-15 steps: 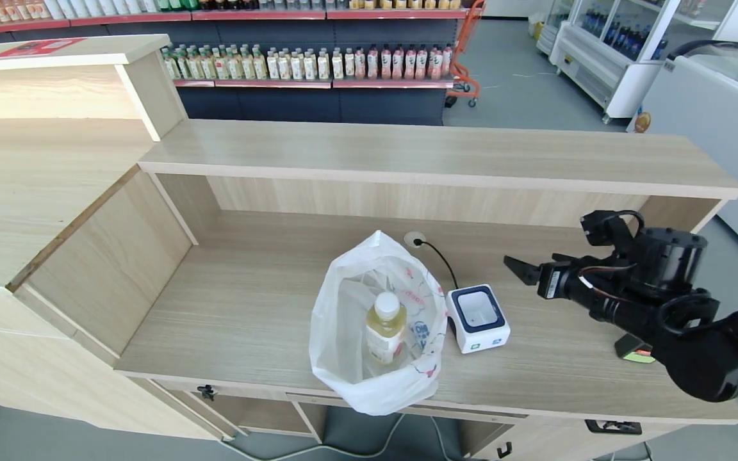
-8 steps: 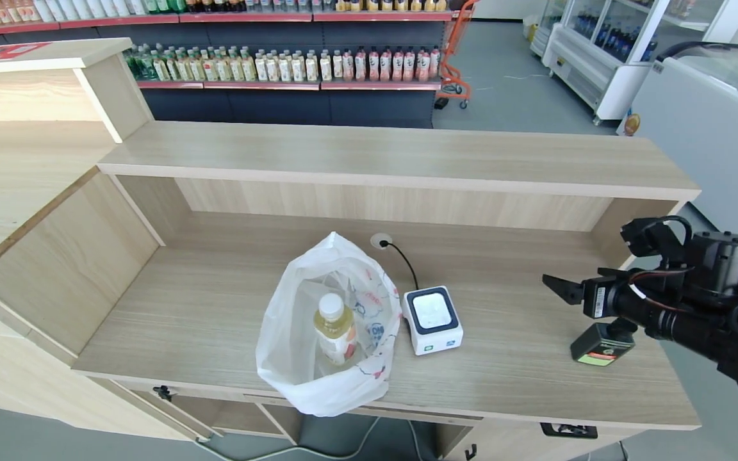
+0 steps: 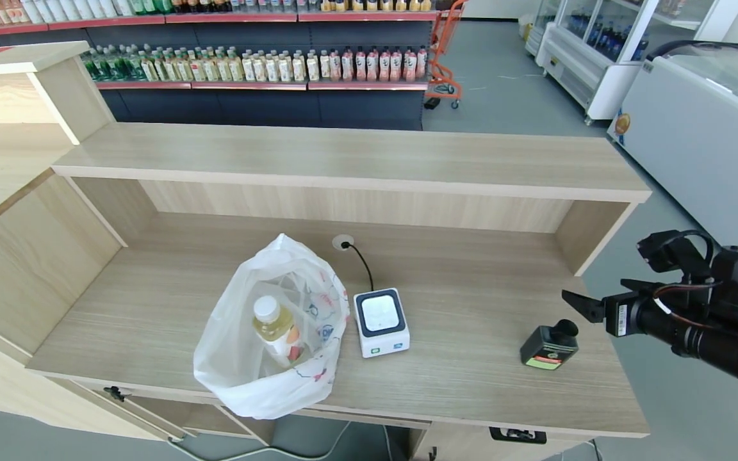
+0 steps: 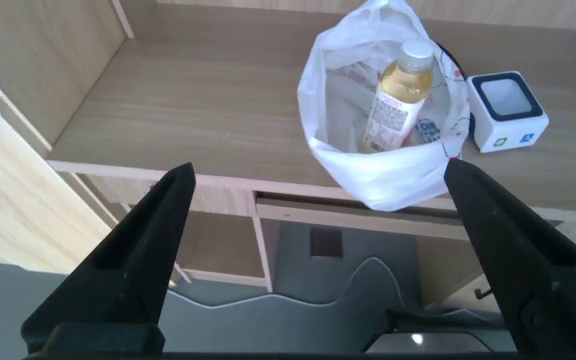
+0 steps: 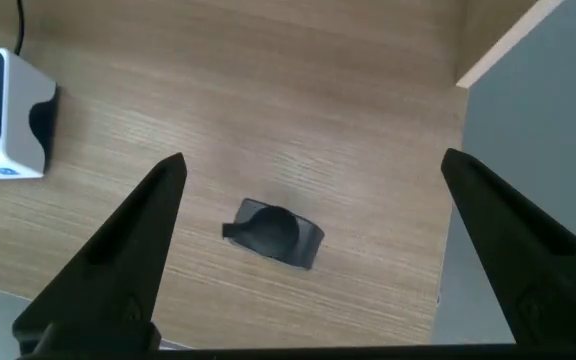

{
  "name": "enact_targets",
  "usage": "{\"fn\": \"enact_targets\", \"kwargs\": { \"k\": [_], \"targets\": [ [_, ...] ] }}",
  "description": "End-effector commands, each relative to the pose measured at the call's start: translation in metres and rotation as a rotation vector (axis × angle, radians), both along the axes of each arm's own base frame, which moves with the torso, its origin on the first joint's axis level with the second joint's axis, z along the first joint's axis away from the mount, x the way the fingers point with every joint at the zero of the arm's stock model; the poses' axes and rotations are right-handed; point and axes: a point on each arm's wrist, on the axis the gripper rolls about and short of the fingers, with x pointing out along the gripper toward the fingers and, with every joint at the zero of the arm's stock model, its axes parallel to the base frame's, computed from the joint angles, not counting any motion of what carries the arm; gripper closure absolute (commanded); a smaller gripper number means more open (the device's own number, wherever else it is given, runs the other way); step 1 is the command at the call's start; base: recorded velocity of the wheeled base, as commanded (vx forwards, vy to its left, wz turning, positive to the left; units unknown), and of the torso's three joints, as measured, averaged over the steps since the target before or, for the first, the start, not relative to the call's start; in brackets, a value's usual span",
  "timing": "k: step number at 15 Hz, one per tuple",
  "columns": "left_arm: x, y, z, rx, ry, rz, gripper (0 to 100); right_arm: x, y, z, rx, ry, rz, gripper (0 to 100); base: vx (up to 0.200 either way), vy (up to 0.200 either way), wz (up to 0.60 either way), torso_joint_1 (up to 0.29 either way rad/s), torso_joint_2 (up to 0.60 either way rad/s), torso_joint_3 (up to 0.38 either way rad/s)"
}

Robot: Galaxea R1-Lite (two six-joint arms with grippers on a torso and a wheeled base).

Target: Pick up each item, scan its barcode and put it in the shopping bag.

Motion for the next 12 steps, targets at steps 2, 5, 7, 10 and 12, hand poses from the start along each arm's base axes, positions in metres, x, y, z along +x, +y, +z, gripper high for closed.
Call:
{"fn": "enact_targets", "kwargs": {
  "k": [2, 5, 7, 10, 12],
  "targets": [
    [0.0, 0.0, 0.0, -0.001, 0.0, 0.0, 0, -0.006, 0.001, -0.002, -0.003, 0.01, 0.005, 0, 0.0, -0.2, 0.0, 0.0, 0.0, 0.005],
    [0.0, 0.0, 0.0, -0.001, 0.0, 0.0, 0, -0.016, 0.001, -0.006, -0.077, 0.071, 0.031, 0, 0.0, -0.067, 0.0, -0.001, 0.0, 0.001],
    [0.0, 0.0, 0.0, -0.001, 0.0, 0.0, 0, -0.02, 0.001, -0.01, -0.136, 0.129, 0.056, 0, 0.0, 0.0, 0.0, 0.0, 0.0, 0.0],
    [0.0, 0.0, 0.0, -0.001, 0.0, 0.0, 0, -0.016, 0.003, -0.013, -0.221, 0.185, 0.106, 0, 0.0, 0.0, 0.0, 0.0, 0.0, 0.0],
    [0.0, 0.0, 0.0, -0.001, 0.0, 0.0, 0, -0.016, 0.007, -0.016, -0.249, 0.233, 0.143, 0, 0.0, 0.0, 0.0, 0.0, 0.0, 0.0]
  ]
}}
